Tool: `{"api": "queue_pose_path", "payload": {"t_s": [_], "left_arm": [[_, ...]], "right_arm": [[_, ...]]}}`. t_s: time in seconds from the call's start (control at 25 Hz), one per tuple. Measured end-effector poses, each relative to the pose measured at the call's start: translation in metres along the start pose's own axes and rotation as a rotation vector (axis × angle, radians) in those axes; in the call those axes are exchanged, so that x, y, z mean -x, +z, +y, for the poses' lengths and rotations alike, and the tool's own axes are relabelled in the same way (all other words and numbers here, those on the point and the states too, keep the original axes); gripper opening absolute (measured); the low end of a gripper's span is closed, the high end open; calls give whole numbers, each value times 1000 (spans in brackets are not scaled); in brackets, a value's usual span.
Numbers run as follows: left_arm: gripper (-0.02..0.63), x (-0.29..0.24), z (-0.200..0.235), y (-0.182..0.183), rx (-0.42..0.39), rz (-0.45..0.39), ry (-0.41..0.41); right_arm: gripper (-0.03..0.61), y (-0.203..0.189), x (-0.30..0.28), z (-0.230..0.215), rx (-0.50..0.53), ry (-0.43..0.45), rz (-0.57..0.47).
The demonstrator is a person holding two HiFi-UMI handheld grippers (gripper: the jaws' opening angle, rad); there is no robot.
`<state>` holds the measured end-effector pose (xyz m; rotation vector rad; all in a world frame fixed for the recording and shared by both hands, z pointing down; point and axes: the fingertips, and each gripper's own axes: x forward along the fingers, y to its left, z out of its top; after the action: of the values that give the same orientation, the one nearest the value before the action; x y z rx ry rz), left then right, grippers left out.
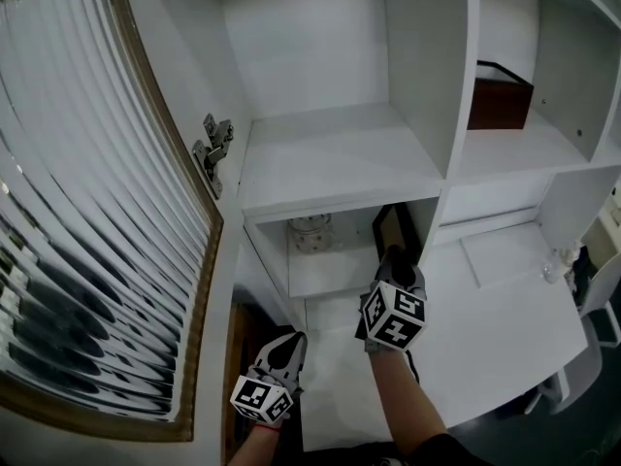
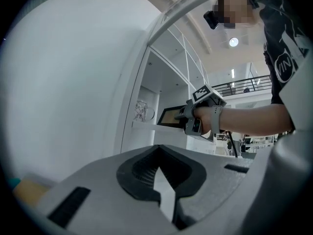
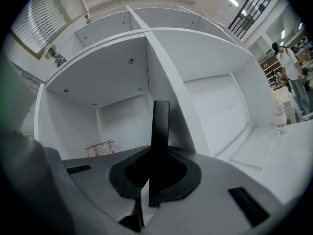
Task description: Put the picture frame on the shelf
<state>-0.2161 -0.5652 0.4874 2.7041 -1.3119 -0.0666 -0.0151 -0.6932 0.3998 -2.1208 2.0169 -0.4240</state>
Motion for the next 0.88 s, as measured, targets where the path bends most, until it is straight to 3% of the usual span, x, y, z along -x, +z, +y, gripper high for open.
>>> {"api": "queue_pose_path", "payload": {"t_s": [0.44,0.88], "left_arm": [[5,-1,1,-2,9,1,-5],[5,-4,-3,-3,8,5,-12]], "right_arm": [[18,-9,2,-1,3,14,20],[152,-24,18,5,45,104,49]]}}
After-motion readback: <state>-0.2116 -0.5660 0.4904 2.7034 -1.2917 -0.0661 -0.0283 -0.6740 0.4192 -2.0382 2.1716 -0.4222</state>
